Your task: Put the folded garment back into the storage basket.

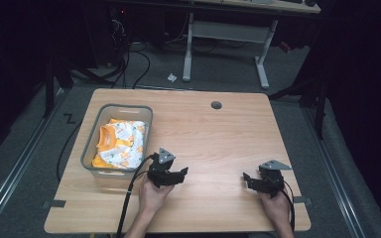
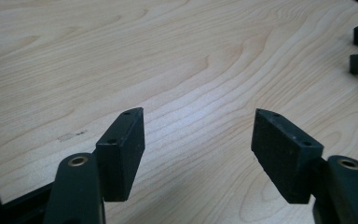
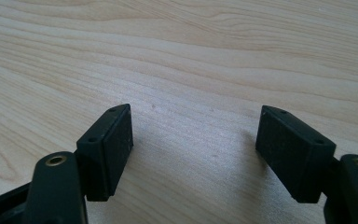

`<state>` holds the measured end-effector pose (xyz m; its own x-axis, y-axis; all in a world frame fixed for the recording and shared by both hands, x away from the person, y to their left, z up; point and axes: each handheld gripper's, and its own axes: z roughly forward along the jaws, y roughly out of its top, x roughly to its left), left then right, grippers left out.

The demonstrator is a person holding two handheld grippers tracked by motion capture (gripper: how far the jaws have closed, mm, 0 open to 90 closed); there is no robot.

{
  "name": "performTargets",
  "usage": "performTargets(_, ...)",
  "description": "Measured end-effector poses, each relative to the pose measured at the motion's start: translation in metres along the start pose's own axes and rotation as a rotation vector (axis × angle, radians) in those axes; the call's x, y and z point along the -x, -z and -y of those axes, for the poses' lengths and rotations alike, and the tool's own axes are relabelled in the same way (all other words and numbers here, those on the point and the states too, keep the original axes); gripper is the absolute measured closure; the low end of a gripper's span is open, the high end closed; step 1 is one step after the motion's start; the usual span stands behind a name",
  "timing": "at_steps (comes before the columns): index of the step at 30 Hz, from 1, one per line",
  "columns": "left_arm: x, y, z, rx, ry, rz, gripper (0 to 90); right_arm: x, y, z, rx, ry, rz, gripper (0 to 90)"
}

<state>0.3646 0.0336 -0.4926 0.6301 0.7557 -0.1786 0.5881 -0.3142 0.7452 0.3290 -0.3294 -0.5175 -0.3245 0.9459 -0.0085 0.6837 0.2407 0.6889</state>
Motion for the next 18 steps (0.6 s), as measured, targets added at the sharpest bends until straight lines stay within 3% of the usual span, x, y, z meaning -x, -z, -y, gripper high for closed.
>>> performTargets(9,0.002,-0.016,0.01,-0.041,-0.017,-0.04,35.4,0.0,0.0,0.0,0.0,0.0,0.0,27.7)
performTargets(14,0.005,-0.024,0.017,-0.076,-0.077,-0.119,35.4,0.0,0.0,0.0,0.0,0.0,0.001,27.6)
performTargets(18,0.004,-0.025,0.023,-0.042,-0.079,-0.121,33.6,0.0,0.0,0.0,0.0,0.001,0.0,27.7)
